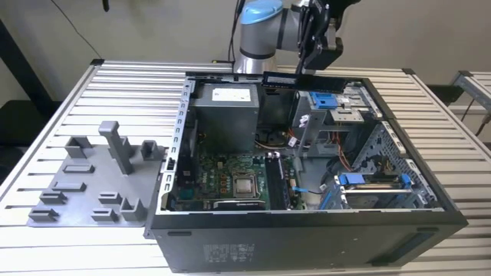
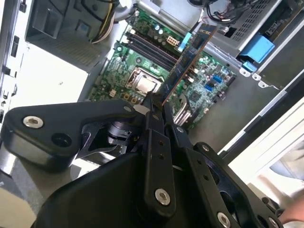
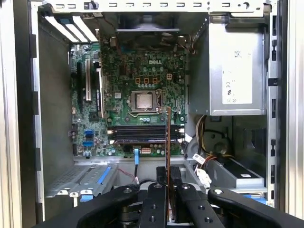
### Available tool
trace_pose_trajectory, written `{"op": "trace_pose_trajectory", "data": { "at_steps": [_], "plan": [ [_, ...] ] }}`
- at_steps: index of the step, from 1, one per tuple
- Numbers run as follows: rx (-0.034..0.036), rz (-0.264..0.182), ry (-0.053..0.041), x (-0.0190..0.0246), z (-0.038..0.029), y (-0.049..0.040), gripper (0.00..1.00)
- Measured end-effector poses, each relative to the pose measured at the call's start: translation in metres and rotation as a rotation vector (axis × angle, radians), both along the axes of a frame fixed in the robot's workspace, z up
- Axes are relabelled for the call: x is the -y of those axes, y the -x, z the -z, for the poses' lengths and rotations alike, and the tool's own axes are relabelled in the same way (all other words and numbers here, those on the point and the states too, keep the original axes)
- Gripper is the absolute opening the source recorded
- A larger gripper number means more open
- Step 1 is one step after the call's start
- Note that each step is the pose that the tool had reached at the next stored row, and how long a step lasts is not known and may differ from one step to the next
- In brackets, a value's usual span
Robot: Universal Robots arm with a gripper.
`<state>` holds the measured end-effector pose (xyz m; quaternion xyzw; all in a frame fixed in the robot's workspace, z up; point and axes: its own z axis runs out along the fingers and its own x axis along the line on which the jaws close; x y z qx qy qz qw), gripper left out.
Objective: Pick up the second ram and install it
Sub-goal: 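Pick up the second ram and move it above second insertion slot, then insert the second ram into the second slot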
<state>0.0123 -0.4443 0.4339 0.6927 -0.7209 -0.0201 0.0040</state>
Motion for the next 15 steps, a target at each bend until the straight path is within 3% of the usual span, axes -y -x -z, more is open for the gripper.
{"op": "trace_pose_trajectory", "data": {
  "at_steps": [4,15],
  "plan": [
    [0.0002,0.000,0.0000,-0.0079,0.0018,0.0000,0.14],
    [0.0061,-0.013,0.0000,-0.0087,0.0047,0.0034,0.14]
  ]
}}
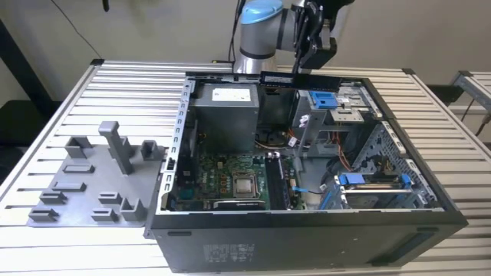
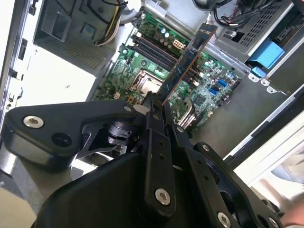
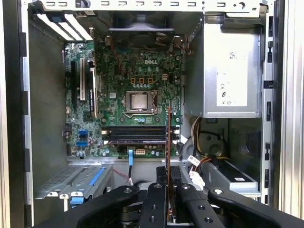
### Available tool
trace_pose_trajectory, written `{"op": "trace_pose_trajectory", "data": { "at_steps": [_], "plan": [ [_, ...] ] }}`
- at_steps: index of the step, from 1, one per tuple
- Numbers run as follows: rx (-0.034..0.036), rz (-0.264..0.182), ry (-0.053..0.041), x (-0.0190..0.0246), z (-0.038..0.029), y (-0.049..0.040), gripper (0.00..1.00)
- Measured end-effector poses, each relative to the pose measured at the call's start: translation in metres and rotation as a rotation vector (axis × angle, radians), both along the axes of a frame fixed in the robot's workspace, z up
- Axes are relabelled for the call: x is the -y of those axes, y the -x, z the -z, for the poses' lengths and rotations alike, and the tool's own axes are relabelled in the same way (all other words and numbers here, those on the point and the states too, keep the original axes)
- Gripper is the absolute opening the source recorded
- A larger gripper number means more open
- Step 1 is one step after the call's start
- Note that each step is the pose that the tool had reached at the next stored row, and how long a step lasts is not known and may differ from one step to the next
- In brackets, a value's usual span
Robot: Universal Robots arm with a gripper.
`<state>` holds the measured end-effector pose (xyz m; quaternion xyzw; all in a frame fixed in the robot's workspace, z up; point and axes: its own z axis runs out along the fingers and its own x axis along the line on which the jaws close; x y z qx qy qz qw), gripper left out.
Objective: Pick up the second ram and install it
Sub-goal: 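Insert the second ram into the second slot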
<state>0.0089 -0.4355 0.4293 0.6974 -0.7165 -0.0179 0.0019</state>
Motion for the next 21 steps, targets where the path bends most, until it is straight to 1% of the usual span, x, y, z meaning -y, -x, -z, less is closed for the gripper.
{"op": "trace_pose_trajectory", "data": {
  "at_steps": [12,15,21],
  "plan": [
    [0.0000,0.005,-0.0001,0.0000,0.0000,0.0000,0.14],
    [0.0000,0.023,0.0001,0.0000,0.0000,0.0000,0.14],
    [0.0000,0.074,0.0000,0.0000,0.0000,0.0000,0.14]
  ]
}}
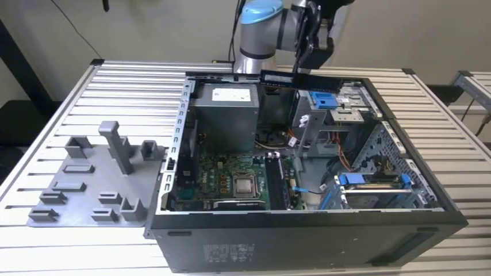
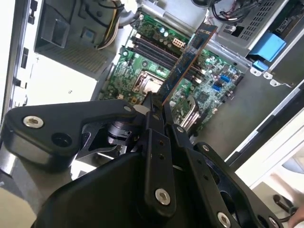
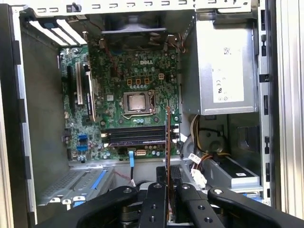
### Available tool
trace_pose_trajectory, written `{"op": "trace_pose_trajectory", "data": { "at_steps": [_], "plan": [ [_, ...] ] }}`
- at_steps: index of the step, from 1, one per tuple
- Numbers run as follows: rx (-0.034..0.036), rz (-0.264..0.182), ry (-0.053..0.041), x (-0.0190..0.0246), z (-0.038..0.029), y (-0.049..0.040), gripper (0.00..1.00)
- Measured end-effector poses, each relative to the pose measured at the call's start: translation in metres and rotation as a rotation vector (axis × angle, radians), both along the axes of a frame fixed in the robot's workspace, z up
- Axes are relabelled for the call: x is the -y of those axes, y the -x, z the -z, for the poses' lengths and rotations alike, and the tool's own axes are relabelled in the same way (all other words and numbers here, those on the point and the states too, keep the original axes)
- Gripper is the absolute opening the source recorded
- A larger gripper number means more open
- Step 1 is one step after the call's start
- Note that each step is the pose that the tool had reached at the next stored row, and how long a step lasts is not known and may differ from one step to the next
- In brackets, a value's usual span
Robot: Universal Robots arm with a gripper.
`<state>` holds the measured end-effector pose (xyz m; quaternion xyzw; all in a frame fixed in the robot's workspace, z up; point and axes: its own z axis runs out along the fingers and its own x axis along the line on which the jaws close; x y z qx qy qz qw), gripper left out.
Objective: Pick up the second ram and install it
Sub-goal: 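Insert the second ram into the second slot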
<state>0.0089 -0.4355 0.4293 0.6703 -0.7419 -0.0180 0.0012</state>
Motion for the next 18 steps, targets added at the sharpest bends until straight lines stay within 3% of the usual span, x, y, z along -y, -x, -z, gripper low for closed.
{"op": "trace_pose_trajectory", "data": {
  "at_steps": [18],
  "plan": [
    [0.0000,0.180,0.0000,0.0000,0.0000,0.0000,0.14]
  ]
}}
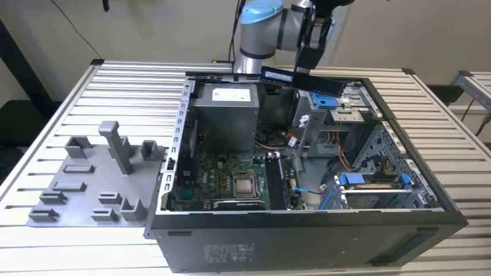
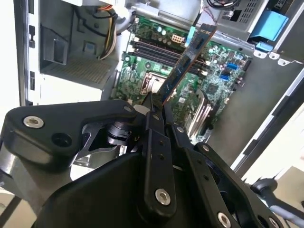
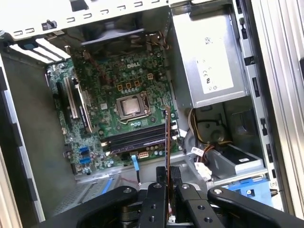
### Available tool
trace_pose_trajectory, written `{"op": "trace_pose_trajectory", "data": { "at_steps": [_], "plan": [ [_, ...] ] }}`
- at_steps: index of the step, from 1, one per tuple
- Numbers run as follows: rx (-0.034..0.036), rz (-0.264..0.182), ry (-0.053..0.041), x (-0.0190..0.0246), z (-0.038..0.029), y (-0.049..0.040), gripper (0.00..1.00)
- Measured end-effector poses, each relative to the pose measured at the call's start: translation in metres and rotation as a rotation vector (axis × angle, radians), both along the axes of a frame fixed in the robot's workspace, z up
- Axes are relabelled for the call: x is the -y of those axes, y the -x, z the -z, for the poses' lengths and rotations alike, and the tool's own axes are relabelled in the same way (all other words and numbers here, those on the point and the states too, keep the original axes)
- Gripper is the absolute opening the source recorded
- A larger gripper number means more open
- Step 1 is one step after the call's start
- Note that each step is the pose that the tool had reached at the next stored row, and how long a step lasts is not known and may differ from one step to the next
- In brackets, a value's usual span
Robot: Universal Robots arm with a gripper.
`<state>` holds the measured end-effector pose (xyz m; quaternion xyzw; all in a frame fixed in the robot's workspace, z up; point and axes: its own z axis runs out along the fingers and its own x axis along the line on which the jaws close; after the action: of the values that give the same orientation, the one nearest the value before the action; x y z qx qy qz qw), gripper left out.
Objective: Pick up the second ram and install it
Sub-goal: 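Insert the second ram into the second slot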
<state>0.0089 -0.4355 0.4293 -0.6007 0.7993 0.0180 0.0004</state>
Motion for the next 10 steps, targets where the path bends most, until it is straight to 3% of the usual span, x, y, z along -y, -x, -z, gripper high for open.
{"op": "trace_pose_trajectory", "data": {
  "at_steps": [10],
  "plan": [
    [0.0000,0.114,0.0000,0.0000,0.0000,0.0000,0.14]
  ]
}}
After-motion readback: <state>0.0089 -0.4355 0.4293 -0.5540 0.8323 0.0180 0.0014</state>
